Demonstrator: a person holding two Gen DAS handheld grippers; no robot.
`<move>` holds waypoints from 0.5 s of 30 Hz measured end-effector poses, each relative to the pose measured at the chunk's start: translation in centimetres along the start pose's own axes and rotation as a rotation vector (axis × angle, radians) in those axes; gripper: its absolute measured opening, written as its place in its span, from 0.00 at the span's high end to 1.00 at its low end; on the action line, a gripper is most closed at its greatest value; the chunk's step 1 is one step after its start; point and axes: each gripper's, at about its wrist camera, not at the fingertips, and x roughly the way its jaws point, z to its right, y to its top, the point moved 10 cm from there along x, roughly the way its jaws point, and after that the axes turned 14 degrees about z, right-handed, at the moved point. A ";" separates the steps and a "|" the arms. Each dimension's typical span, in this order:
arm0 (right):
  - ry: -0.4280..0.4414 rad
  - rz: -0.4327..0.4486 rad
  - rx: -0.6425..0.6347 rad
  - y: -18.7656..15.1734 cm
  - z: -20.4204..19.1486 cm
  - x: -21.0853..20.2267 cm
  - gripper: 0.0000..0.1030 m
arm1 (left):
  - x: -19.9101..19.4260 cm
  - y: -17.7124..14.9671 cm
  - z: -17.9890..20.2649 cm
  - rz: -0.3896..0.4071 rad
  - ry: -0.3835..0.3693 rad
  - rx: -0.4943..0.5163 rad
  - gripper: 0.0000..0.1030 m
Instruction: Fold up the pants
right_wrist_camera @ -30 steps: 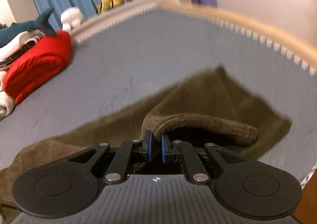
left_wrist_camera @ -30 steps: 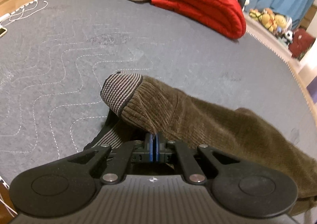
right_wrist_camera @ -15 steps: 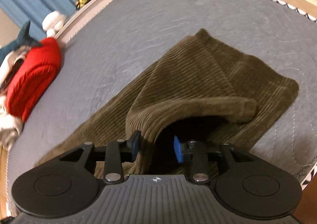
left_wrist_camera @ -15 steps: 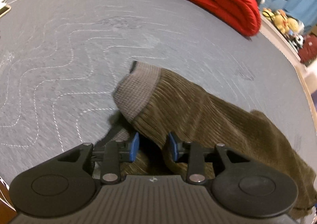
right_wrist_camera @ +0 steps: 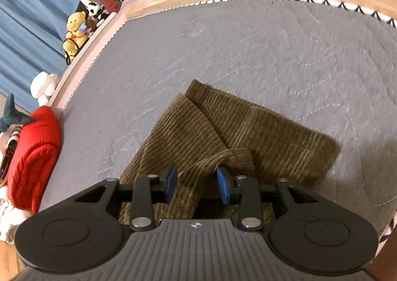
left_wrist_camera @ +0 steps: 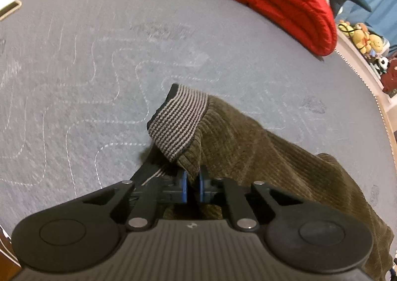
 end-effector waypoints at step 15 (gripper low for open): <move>0.093 0.505 -0.305 5.5 -6.3 -10.8 0.96 | -5.8 0.3 -2.0 0.051 -0.166 -0.205 0.95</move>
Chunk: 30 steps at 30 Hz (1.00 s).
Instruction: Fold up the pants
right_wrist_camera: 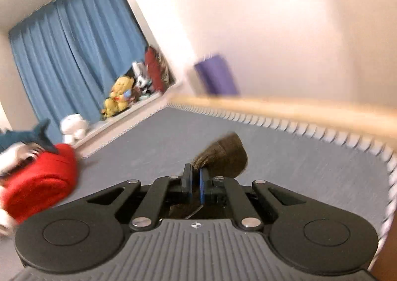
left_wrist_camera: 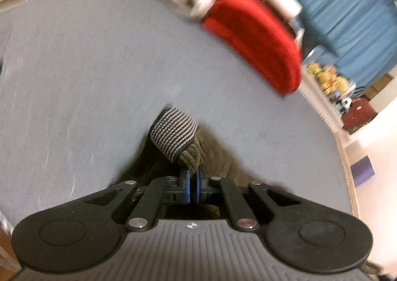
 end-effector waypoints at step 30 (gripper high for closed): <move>-0.396 -0.478 0.155 -9.9 9.1 2.3 0.65 | -2.1 1.6 0.2 0.200 0.227 0.338 0.65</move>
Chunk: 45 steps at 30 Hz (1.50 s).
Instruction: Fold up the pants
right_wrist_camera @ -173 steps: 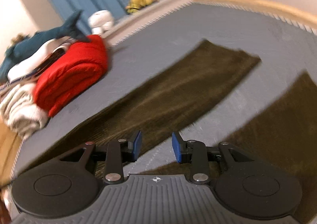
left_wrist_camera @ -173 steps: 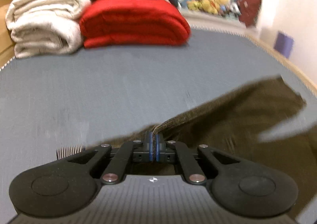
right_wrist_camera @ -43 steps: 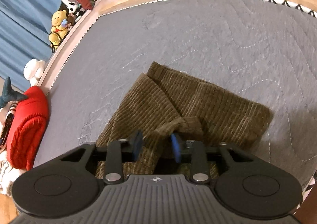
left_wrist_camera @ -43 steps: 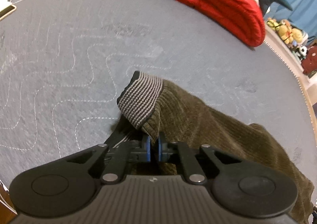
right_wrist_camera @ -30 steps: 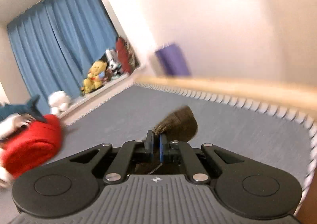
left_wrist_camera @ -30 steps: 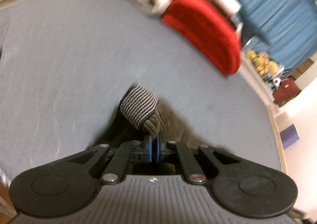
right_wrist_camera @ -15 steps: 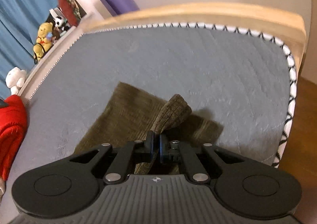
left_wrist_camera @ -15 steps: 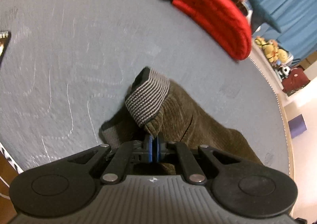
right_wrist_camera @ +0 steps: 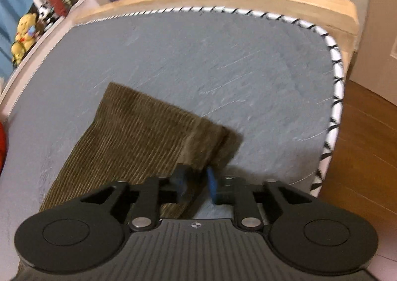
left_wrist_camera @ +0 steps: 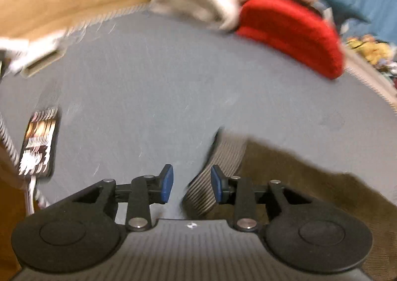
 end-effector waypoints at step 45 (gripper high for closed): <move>0.823 0.482 -0.767 -8.0 -22.6 -16.7 0.89 | 4.1 -1.8 10.4 -0.080 -0.217 0.261 0.76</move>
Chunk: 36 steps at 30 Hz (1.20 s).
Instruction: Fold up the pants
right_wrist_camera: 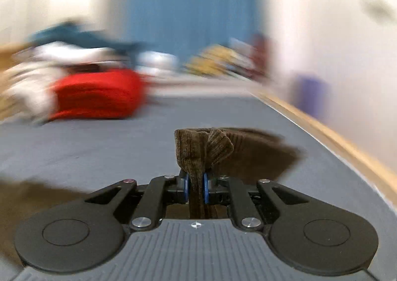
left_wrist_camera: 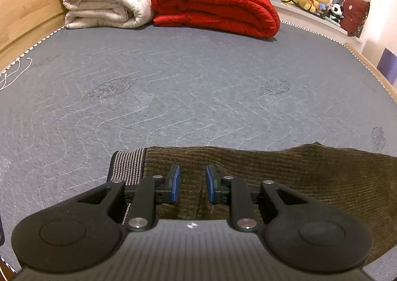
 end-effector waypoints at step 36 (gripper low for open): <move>0.534 -0.268 -0.174 -7.2 -23.0 1.7 0.77 | 0.3 0.4 -0.2 -0.012 -0.034 -0.060 0.73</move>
